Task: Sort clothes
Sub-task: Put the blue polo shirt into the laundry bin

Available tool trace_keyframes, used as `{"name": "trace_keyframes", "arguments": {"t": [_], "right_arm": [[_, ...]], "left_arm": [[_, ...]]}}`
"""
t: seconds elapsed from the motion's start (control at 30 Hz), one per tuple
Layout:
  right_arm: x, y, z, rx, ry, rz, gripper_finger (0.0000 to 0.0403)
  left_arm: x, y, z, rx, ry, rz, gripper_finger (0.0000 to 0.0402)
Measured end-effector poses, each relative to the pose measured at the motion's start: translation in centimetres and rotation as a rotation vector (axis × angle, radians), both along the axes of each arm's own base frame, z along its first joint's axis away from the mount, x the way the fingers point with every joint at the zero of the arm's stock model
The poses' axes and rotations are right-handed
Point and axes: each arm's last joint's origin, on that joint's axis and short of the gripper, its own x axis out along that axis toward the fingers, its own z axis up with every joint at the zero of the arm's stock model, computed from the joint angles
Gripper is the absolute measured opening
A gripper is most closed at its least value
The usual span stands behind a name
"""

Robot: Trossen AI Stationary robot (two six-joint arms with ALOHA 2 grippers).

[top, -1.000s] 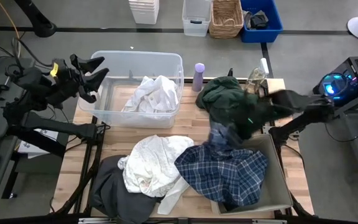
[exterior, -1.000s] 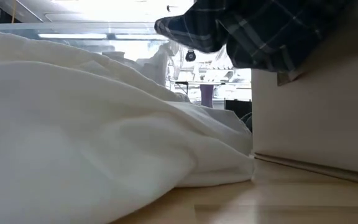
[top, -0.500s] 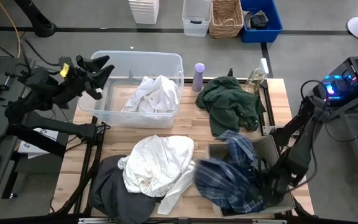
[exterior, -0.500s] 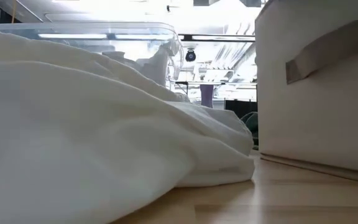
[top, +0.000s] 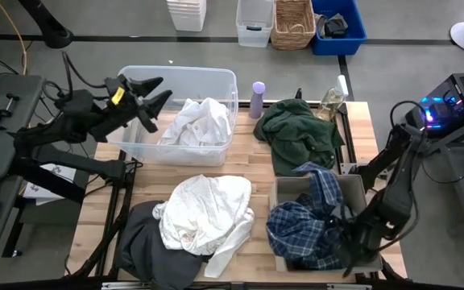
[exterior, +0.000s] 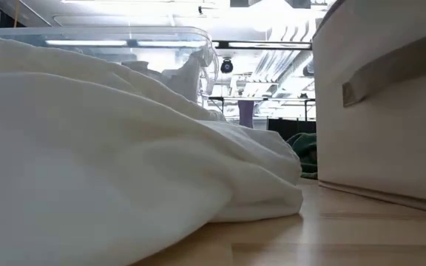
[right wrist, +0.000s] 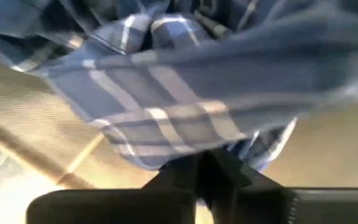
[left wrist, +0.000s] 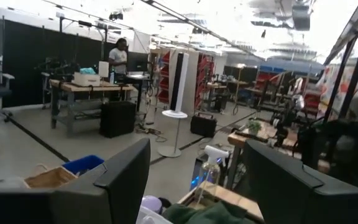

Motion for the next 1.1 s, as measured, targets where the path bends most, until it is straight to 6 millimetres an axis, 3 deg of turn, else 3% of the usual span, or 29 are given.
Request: {"name": "trace_keyframes", "arguments": {"t": [0.37, 0.47, 0.6, 0.73, 0.87, 0.97, 1.1], "right_arm": [[-0.1, -1.3, 5.3, 0.049, -0.048, -0.024, 0.0174], [0.8, -3.1, 7.4, -0.006, -0.159, -0.165, 0.0197], [2.6, -7.1, 9.4, -0.109, -0.334, -0.392, 0.0200], [4.5, -12.2, 8.8, -0.200, -0.327, -0.510, 0.0199], [6.0, -16.9, 6.1, -0.199, -0.158, -0.523, 0.0199], [6.8, -19.3, 3.7, -0.120, -0.038, -0.461, 0.0199], [6.8, -21.0, 1.7, -0.084, 0.042, -0.456, 0.0199]], "left_arm": [[-0.3, 0.0, -0.3, 0.061, 0.079, 0.014, 0.0246], [-1.0, 0.1, -0.4, 0.062, 0.100, 0.049, 0.0246], [-1.9, 0.4, -0.9, -0.014, 0.112, 0.079, 0.0246], [-1.8, 0.7, -2.1, -0.133, 0.114, -0.054, 0.0246], [0.0, 0.9, -4.6, -0.219, 0.091, -0.249, 0.0246], [1.6, 0.8, -7.2, -0.298, 0.027, -0.392, 0.0246], [2.7, 0.2, -9.9, -0.389, -0.094, -0.510, 0.0246]]}}
